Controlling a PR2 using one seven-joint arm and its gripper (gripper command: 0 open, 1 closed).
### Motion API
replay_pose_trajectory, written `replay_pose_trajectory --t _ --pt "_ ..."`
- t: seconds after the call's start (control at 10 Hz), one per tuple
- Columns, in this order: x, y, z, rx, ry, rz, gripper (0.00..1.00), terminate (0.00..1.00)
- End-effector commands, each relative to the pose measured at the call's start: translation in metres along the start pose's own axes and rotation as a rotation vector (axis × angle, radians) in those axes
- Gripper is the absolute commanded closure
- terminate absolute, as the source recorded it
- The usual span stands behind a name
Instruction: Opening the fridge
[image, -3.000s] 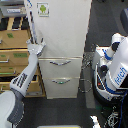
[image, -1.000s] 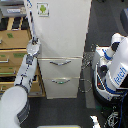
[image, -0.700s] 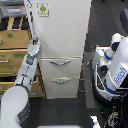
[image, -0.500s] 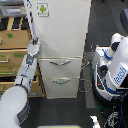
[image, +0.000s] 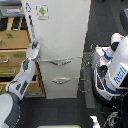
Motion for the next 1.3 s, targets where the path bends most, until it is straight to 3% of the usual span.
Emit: replay_pose_trajectory --t 0.1,0.3,0.4,0.5,0.6,0.7,0.8,0.9,1.0,1.1,1.3 --pt "-0.718 -0.173 0.457 -0.065 -0.509 -0.786 1.00 0.00" --pt "-0.918 -0.235 0.539 -0.305 -0.815 -1.113 1.00 0.00" --pt "-0.948 -0.242 0.553 -0.325 -0.845 -1.169 1.00 0.00" --pt "-1.005 -0.249 0.574 -0.245 -0.880 -1.270 1.00 0.00" --pt "-1.001 -0.237 0.574 -0.216 -0.873 -1.258 1.00 0.00" --pt "-0.902 -0.151 0.550 -0.229 -0.816 -1.052 1.00 0.00" --pt "-0.793 -0.083 0.500 -0.315 -0.719 -0.931 1.00 0.00" --pt "-0.710 -0.039 0.450 -0.326 -0.645 -0.836 1.00 0.00" --pt "-0.649 -0.013 0.404 -0.377 -0.574 -0.778 0.00 0.00" --pt "-0.565 0.014 0.330 -0.433 -0.471 -0.711 0.00 0.00" --pt "-0.420 0.030 0.193 -0.398 -0.265 -0.588 0.00 0.00"
